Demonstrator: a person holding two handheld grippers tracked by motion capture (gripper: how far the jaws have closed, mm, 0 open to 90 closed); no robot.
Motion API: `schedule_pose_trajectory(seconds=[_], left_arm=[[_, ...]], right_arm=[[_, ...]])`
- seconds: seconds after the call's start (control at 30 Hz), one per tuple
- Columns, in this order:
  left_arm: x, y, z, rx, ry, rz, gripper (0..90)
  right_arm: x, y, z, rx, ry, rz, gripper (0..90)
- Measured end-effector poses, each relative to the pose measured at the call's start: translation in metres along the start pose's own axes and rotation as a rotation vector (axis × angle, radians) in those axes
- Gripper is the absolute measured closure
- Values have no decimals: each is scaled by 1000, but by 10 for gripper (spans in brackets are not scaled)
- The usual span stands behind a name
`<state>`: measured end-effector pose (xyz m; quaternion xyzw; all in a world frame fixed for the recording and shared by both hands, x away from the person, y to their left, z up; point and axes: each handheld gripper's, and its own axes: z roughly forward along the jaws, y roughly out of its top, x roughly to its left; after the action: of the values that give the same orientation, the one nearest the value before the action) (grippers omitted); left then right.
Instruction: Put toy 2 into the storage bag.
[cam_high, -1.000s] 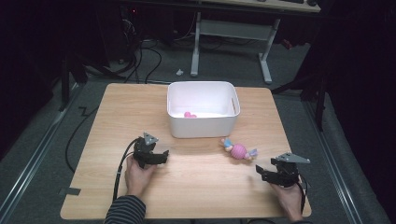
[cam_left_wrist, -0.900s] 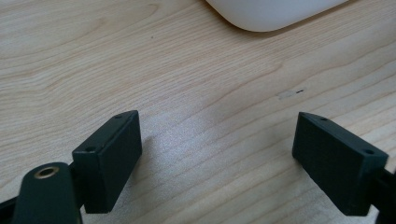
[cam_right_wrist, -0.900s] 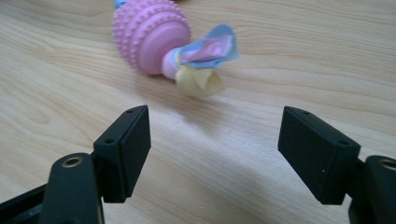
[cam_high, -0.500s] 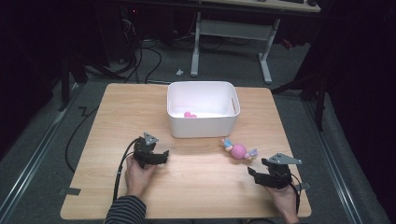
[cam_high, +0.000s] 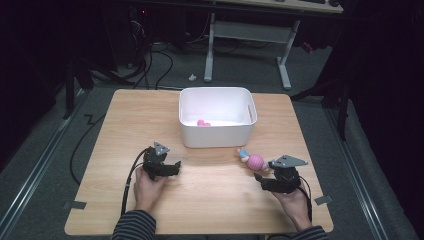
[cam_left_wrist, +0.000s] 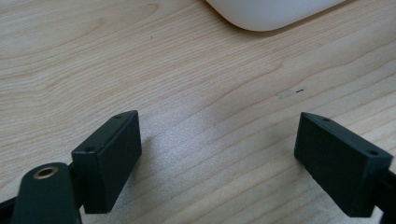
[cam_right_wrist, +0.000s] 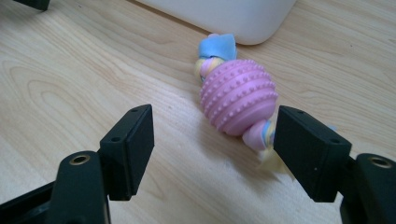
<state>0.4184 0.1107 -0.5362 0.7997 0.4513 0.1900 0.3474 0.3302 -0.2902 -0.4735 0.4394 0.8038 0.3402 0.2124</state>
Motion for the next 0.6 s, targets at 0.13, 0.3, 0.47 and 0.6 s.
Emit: schedule_pose_trajectory(seconds=[0.13,0.3,0.47,0.6], left_arm=[[0,0,0,2,0,1,151],[0,0,0,0,0,0,152],[0,0,0,-1,-2,-4,159],[0,0,0,-2,-1,-4,159]], right_arm=[[0,5,8,9,-12,4,297],[-2,13,17,5,-33,18,295],[-8,17,29,27,-18,24,269],[-13,22,36,40,-18,40,250]])
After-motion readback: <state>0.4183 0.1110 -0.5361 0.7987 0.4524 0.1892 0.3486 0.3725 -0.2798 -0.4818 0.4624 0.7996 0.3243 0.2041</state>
